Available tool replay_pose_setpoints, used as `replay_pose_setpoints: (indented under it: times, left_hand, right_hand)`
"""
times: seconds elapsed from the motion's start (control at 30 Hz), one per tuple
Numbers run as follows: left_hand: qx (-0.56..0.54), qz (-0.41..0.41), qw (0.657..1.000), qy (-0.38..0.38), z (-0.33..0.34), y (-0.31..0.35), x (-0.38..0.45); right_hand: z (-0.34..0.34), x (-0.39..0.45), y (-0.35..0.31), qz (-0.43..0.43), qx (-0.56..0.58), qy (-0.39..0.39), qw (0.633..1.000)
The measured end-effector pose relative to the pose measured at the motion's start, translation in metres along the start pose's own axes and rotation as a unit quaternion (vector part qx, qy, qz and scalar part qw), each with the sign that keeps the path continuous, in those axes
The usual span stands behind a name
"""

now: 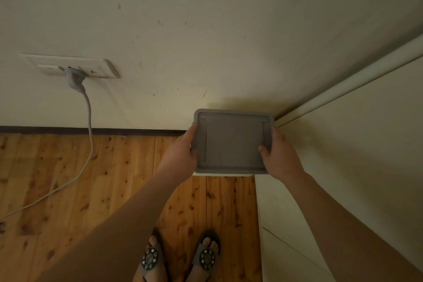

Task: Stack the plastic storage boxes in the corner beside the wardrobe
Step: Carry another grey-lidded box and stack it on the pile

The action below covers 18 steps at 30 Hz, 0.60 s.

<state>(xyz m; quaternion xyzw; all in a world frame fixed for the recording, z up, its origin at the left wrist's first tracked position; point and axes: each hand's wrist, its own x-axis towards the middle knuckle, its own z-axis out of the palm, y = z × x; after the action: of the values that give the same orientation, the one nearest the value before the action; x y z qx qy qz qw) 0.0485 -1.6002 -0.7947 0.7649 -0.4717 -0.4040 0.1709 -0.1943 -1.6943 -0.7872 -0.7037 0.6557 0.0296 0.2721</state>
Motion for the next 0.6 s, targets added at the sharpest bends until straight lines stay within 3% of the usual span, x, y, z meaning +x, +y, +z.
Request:
replay_pose_setpoints:
  times: [0.33, 0.6]
  left_hand:
    - [0.030, 0.007, 0.999, 0.009, 0.001, 0.003, -0.003]
    - [0.024, 0.006, 0.999, 0.035, -0.012, 0.016, -0.014]
  right_hand:
    - [-0.005, -0.010, 0.001, -0.001, -0.021, -0.031, 0.999]
    - [-0.020, -0.018, -0.009, -0.001, -0.023, -0.001, 1.000]
